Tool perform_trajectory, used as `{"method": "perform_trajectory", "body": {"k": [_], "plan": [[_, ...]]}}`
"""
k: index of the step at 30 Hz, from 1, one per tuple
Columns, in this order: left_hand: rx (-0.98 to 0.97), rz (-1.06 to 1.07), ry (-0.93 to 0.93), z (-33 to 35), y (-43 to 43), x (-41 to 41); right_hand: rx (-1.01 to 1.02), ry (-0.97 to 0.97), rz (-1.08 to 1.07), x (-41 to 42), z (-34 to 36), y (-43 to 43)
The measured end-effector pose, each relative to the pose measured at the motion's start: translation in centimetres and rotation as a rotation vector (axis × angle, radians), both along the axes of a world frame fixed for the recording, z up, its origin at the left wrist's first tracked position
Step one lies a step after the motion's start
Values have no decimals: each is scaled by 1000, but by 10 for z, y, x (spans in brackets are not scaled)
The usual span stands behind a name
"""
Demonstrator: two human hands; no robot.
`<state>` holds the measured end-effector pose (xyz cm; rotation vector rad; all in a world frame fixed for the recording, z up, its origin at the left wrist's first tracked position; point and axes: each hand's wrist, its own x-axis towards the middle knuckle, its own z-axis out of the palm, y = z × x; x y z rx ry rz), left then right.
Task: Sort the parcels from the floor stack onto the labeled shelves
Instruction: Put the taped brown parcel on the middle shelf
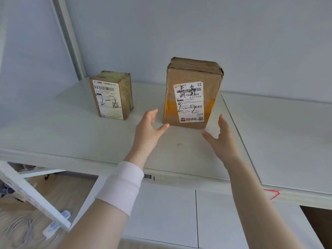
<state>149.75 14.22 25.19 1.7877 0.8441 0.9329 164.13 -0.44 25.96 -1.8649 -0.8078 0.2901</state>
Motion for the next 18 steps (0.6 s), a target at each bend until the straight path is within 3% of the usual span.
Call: {"method": "perform_trajectory", "body": {"k": [8, 14, 18], "plan": [[148, 149, 22, -8, -113, -59, 3, -184, 117, -60, -2, -77], [207, 226, 163, -38, -193, -113, -16, -350, 250, -117, -31, -139], [144, 253, 298, -71, -237, -156, -118, -382, 352, -162, -64, -168]]}}
